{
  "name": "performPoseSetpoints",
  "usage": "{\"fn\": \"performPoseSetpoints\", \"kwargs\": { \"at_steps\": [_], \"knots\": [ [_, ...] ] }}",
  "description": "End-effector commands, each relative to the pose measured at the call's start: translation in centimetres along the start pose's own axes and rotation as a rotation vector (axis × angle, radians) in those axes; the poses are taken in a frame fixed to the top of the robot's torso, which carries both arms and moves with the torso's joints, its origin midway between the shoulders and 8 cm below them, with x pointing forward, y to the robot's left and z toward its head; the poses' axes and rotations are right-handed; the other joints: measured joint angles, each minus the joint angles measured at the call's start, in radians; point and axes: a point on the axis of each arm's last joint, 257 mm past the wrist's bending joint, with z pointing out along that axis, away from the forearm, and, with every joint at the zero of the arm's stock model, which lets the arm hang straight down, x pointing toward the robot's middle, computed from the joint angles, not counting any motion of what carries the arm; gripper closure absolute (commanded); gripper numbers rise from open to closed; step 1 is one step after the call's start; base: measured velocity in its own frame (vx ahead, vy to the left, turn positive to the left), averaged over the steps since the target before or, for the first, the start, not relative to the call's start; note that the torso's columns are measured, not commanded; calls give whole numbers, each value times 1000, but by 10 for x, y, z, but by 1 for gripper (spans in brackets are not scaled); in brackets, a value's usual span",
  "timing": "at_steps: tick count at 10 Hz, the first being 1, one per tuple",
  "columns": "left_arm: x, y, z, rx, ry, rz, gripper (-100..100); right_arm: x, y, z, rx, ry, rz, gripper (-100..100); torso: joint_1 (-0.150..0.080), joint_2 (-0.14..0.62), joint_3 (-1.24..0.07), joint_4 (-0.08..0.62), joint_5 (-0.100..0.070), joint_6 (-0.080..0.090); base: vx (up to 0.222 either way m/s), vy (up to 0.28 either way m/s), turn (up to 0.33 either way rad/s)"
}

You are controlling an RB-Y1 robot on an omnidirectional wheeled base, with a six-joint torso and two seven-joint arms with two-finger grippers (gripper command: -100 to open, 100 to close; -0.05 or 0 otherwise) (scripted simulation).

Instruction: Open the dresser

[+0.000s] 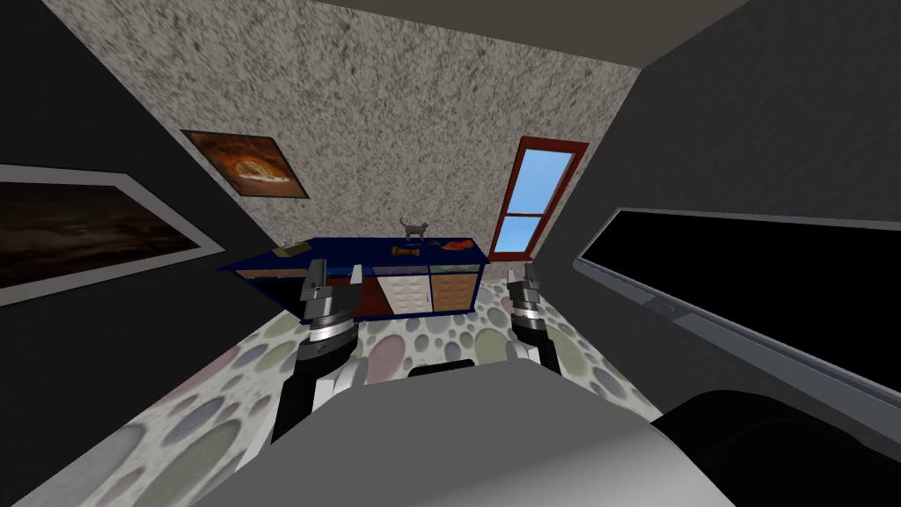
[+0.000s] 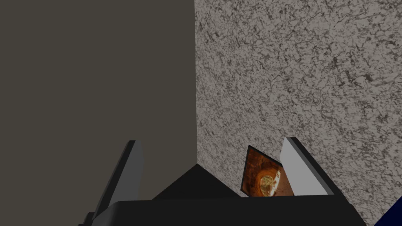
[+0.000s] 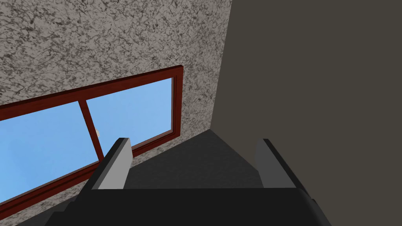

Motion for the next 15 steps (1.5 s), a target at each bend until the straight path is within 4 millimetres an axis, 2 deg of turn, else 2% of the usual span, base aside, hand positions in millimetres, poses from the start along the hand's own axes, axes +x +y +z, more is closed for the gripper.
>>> {"fn": "performPoseSetpoints", "kwargs": {
  "at_steps": [1,9,10,12,15],
  "knots": [
    [0,0,0,0,0,0,0,0,0,0,0,0,0,0,0,40,-82,41,0,0,0,0,0],
    [0,0,0,0,0,0,0,0,0,0,0,0,0,0,0,618,-1234,617,0,0,0,0,0],
    [4,6,-3,-9,33,8,-100,0,0,0,0,0,0,0,0,691,-1382,691,0,0,26,-23,-8],
    [6,19,-9,-22,69,14,-100,0,0,0,0,0,0,0,-2,732,-1472,733,0,0,62,-48,-11],
    [6,35,-18,-32,91,17,-100,0,0,0,0,0,0,0,-2,737,-1477,738,-1,0,92,-89,-11]
  ]
}}
